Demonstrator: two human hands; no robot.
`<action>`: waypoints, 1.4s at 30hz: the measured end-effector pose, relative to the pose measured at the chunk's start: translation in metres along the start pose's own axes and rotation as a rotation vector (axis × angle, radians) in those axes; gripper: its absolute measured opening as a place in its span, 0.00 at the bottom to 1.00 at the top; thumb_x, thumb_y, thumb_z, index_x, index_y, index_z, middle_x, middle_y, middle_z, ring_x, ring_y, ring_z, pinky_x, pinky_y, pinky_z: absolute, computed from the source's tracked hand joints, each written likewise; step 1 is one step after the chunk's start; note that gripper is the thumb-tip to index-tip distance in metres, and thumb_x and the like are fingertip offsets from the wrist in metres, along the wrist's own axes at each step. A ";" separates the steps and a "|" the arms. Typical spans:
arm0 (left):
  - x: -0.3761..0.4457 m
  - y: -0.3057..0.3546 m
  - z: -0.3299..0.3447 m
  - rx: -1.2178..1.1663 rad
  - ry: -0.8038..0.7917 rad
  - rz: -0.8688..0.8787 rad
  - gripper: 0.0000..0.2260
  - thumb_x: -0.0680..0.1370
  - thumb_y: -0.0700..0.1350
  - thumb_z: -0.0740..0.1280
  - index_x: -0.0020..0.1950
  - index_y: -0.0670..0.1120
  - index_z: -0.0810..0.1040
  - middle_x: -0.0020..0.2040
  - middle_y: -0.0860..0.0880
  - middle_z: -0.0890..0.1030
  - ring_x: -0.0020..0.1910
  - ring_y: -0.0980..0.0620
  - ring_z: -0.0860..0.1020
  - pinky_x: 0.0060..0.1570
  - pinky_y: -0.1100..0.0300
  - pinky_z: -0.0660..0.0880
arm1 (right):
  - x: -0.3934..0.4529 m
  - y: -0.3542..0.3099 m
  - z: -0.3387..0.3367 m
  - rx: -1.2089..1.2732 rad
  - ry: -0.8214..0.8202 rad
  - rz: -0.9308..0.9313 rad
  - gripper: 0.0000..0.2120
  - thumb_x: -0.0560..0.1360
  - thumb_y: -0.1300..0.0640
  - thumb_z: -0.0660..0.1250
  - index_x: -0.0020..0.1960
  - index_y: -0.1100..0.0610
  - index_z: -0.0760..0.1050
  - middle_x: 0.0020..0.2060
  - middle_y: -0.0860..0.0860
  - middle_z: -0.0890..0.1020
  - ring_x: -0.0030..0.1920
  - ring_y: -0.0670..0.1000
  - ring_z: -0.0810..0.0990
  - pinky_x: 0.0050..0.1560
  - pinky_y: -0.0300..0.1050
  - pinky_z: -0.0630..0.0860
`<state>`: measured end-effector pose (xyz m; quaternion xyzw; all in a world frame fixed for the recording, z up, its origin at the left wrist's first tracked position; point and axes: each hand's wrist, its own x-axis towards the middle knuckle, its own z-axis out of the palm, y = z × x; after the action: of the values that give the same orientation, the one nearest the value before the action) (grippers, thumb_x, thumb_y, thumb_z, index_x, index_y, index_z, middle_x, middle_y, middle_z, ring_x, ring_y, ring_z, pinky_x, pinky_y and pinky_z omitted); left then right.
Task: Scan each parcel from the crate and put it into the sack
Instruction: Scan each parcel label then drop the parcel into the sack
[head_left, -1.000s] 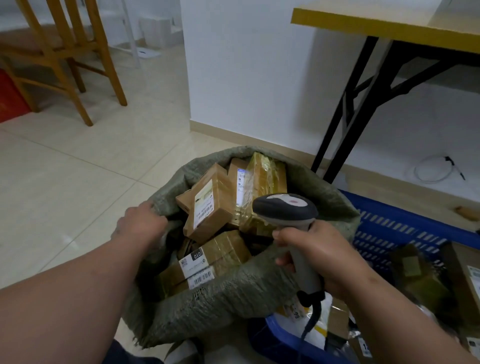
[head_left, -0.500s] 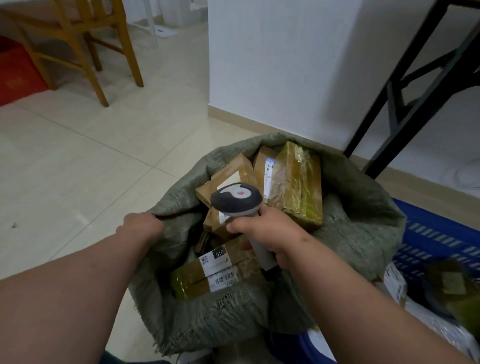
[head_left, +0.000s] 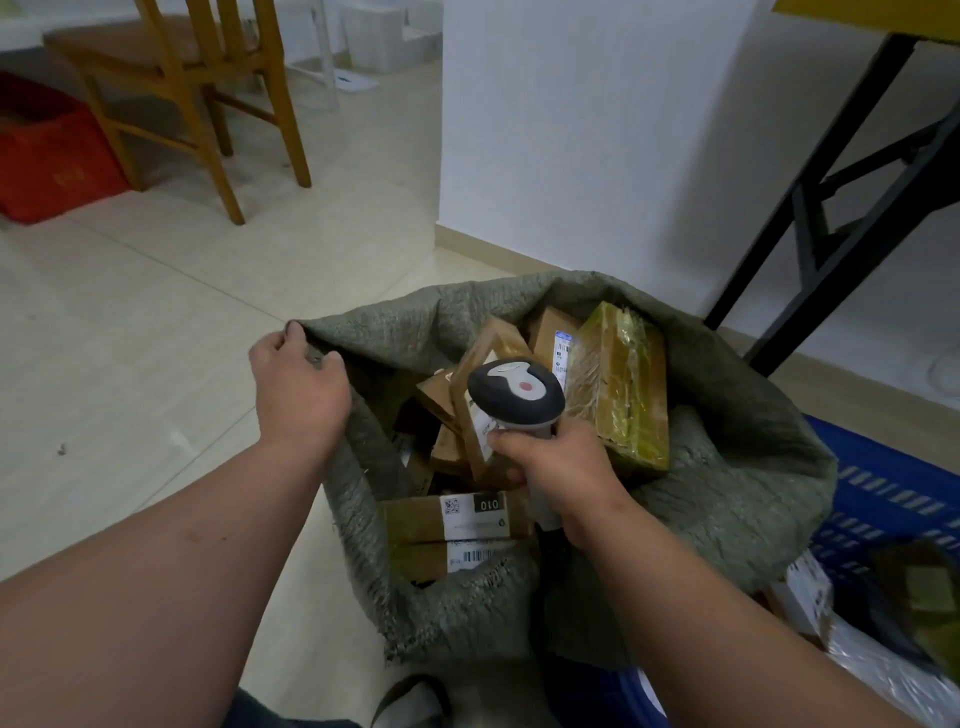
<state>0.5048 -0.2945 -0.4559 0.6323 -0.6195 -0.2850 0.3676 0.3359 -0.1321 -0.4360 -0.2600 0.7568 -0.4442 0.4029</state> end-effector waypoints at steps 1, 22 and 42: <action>0.000 0.002 -0.002 -0.017 0.021 0.004 0.27 0.81 0.46 0.62 0.79 0.42 0.60 0.75 0.46 0.60 0.71 0.48 0.66 0.61 0.64 0.58 | -0.005 -0.002 -0.001 -0.012 -0.004 -0.050 0.28 0.60 0.44 0.75 0.58 0.51 0.80 0.63 0.56 0.75 0.57 0.58 0.80 0.60 0.60 0.78; -0.015 0.016 -0.020 0.040 -0.057 0.013 0.23 0.79 0.43 0.64 0.74 0.41 0.69 0.71 0.44 0.69 0.57 0.48 0.75 0.56 0.56 0.70 | -0.034 0.010 -0.013 0.058 -0.237 -0.049 0.24 0.60 0.47 0.78 0.54 0.50 0.83 0.49 0.50 0.87 0.53 0.53 0.84 0.61 0.59 0.78; -0.100 0.118 0.027 0.104 -0.173 0.147 0.19 0.78 0.47 0.65 0.70 0.51 0.75 0.70 0.44 0.69 0.67 0.38 0.67 0.67 0.44 0.64 | -0.091 0.021 -0.153 0.226 0.076 -0.028 0.13 0.70 0.54 0.76 0.53 0.53 0.80 0.41 0.55 0.87 0.41 0.56 0.87 0.42 0.52 0.83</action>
<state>0.4083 -0.1936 -0.3839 0.5763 -0.7076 -0.2782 0.2996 0.2554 0.0175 -0.3771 -0.2062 0.7130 -0.5418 0.3944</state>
